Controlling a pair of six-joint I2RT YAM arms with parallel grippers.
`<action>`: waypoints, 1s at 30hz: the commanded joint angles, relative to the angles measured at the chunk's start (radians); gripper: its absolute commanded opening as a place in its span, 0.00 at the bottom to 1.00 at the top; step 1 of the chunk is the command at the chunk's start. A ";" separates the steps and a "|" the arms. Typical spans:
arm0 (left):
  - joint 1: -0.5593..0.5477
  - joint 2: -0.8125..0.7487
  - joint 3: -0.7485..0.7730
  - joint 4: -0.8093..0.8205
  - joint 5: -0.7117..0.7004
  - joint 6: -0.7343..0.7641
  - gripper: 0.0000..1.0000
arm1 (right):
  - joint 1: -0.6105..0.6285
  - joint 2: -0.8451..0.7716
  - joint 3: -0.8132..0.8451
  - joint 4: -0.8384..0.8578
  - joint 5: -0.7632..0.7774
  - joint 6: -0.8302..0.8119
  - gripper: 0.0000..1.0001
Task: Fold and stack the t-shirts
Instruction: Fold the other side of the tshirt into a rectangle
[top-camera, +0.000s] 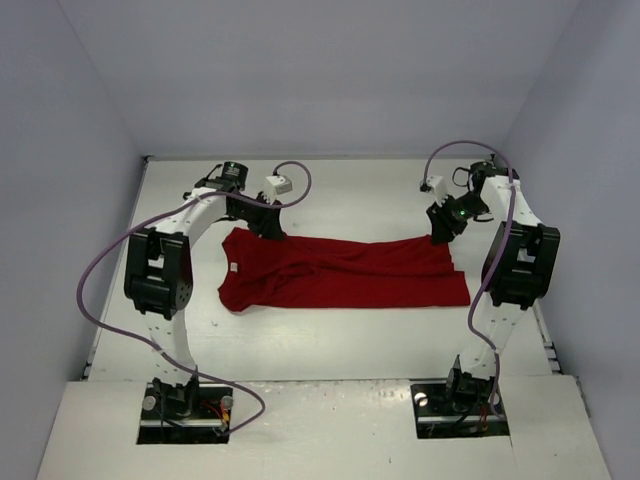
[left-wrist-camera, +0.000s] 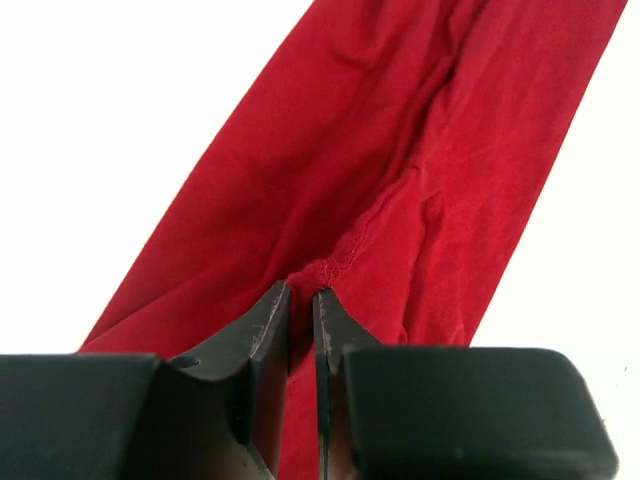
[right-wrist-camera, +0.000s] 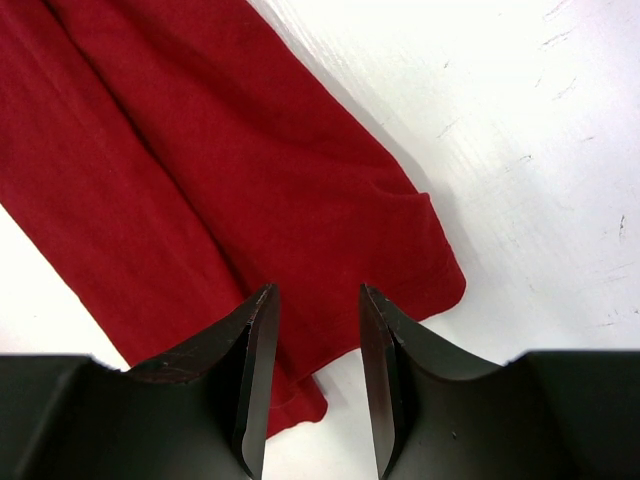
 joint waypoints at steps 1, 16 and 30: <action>-0.013 -0.115 -0.041 -0.003 0.015 0.063 0.04 | -0.005 -0.045 0.000 -0.036 0.003 -0.007 0.35; -0.217 -0.376 -0.430 -0.142 -0.034 0.247 0.61 | 0.019 -0.034 0.060 -0.040 0.008 -0.004 0.33; 0.008 -0.430 -0.356 0.197 -0.239 -0.295 0.60 | 0.151 0.022 -0.038 -0.009 0.303 -0.132 0.00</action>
